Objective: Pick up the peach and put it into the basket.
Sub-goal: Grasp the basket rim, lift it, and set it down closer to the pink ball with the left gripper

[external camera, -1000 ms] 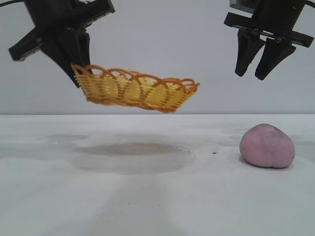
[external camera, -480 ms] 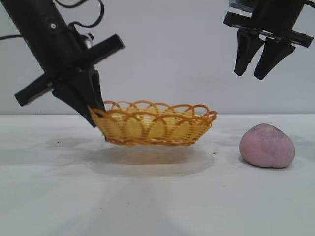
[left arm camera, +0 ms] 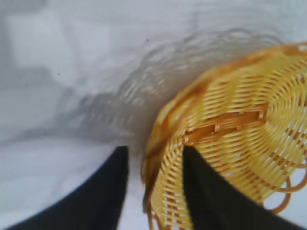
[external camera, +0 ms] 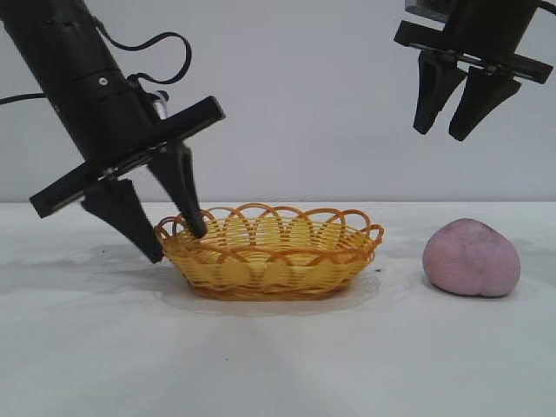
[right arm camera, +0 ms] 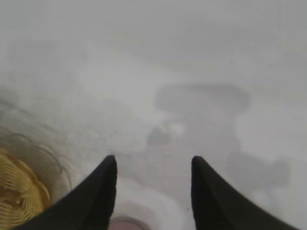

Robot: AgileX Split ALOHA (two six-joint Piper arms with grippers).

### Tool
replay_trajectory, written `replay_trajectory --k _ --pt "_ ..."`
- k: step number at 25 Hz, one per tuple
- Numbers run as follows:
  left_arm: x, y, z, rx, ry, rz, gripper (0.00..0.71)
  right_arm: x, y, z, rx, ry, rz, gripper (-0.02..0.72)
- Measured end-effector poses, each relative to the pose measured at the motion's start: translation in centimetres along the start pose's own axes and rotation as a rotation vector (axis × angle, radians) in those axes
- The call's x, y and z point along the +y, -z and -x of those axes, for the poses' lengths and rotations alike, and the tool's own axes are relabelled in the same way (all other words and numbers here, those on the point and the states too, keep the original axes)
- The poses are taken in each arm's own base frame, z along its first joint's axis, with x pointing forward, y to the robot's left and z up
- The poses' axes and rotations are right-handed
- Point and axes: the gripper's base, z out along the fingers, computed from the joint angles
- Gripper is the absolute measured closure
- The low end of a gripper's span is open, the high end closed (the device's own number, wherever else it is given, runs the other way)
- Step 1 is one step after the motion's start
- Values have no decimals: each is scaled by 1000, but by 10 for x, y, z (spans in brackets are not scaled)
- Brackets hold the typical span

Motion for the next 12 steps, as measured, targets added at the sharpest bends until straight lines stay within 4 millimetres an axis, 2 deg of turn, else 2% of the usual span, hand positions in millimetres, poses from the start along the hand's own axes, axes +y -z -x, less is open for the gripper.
replay_trajectory --k 6,9,12 --pt "-15 44 3 -70 -183 109 179 0 0 0 2 0 1 398" --pt "-16 63 3 -81 -271 216 179 0 0 0 2 0 1 398" --pt "-10 73 4 -60 -317 342 179 0 0 0 3 0 1 398"
